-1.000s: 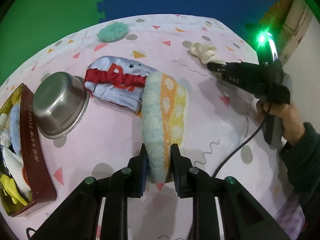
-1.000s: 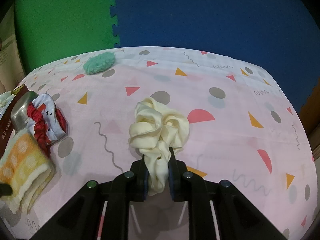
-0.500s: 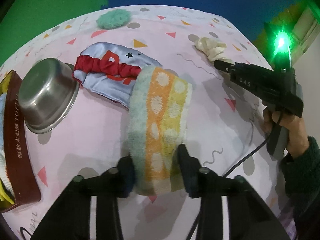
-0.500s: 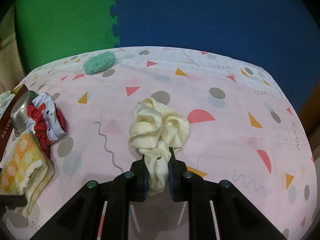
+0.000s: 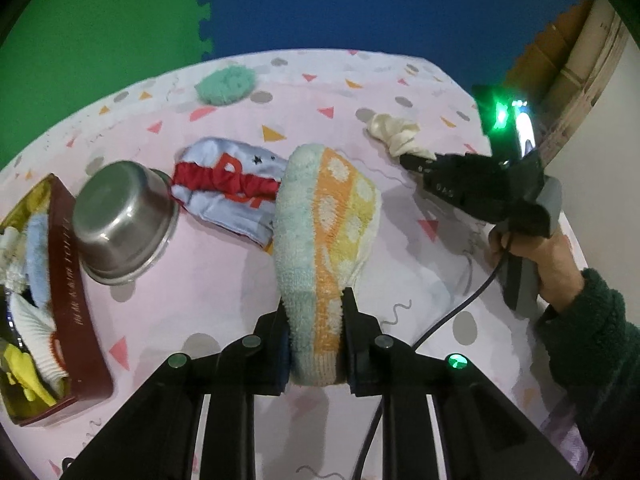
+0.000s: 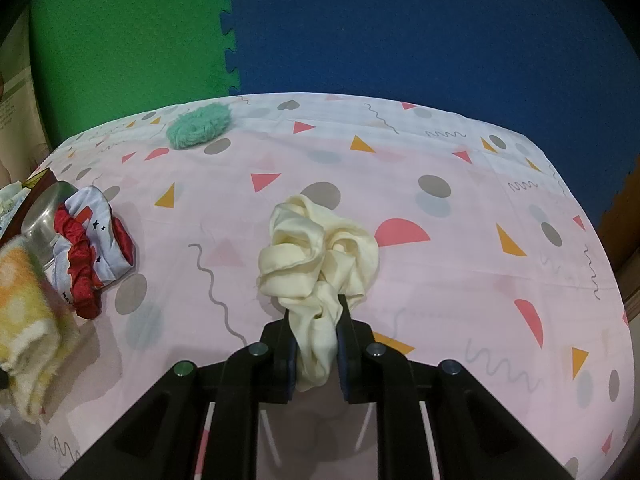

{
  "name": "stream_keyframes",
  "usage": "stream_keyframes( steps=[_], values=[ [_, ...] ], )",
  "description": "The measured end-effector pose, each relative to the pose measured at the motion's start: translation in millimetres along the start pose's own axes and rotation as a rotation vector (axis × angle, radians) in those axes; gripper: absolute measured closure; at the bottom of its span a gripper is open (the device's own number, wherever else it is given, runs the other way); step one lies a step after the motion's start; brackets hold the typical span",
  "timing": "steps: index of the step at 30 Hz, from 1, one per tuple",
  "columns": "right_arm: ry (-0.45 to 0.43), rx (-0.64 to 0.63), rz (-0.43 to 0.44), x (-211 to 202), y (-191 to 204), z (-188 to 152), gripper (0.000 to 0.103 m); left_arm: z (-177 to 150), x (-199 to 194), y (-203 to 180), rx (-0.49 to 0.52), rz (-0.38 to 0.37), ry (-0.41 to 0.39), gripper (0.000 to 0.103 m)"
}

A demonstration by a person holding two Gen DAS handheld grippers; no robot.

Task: Organize soft objects
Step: 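Lift the striped towel with the left gripper while the right holds the scrunchie, then carry the striped towel into the gold tin and open the left gripper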

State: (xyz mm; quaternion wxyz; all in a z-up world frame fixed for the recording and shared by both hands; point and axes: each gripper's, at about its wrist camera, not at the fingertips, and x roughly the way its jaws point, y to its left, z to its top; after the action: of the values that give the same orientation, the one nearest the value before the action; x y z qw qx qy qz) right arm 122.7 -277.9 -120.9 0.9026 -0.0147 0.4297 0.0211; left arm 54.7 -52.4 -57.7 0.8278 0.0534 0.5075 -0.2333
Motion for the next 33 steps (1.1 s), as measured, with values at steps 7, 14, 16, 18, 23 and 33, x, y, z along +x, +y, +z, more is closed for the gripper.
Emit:
stream_keyframes(
  steps=[7, 14, 16, 18, 23, 33],
  values=[
    [0.000, 0.000, -0.001, 0.0, -0.1, -0.1, 0.088, 3.7, -26.9, 15.4, -0.010, 0.073, -0.048, 0.085],
    [0.000, 0.000, -0.001, 0.1, -0.2, -0.3, 0.088, 4.2, -60.7, 59.2, -0.089, 0.164, -0.097, 0.085],
    [0.000, 0.000, 0.000, 0.1, 0.4, -0.3, 0.088, 4.4, -72.5, 77.6, -0.123, 0.202, -0.112, 0.085],
    [-0.001, -0.001, -0.001, 0.1, -0.1, -0.3, 0.088, 5.0, -82.2, 94.1, -0.154, 0.230, -0.123, 0.085],
    [-0.001, 0.000, 0.000, 0.4, -0.1, -0.3, 0.088, 5.6, -106.0, 142.2, -0.235, 0.341, -0.148, 0.085],
    [-0.001, -0.001, -0.001, 0.7, -0.3, -0.2, 0.088, 3.1, -100.0, 214.9, -0.351, 0.436, -0.117, 0.084]
  ],
)
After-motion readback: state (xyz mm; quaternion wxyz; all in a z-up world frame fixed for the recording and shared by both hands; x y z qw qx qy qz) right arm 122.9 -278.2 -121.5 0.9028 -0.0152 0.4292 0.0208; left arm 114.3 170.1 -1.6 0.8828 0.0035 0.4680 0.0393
